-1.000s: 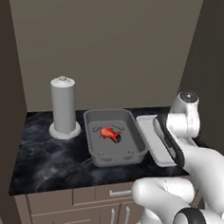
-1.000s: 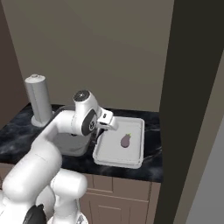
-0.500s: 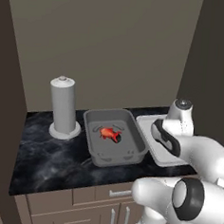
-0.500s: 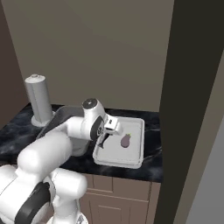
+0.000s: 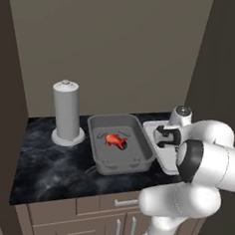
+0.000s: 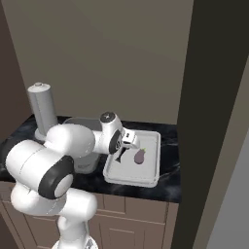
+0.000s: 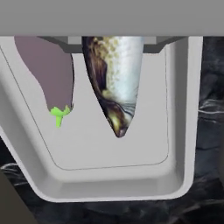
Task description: Place one eggplant and one fish in each tupperware on the nearby counter, to pack two identical lunches.
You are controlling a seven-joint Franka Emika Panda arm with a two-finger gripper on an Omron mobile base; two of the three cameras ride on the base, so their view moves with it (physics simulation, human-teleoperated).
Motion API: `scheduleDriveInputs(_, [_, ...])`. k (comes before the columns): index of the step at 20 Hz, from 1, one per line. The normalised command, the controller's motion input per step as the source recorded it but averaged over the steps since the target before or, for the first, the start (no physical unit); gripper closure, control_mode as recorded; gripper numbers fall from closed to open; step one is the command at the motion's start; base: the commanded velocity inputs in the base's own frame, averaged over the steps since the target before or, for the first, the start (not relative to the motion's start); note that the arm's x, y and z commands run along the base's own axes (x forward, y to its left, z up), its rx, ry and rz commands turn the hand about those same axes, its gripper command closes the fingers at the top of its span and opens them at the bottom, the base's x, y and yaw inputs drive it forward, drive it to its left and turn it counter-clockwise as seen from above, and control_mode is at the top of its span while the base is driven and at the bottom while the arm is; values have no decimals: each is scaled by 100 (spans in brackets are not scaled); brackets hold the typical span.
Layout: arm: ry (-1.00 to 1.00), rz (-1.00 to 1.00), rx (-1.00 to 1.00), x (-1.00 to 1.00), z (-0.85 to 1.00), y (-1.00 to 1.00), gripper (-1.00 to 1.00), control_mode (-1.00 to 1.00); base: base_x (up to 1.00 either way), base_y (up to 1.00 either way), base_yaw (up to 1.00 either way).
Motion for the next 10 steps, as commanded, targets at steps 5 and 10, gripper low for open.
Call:
scheduleDriveInputs(5, [6,5,0,57,-33,-1,100,-100,0,0,0])
scheduleDriveInputs(10, [6,5,0,61,-38,-6,100,-100,0,0,0])
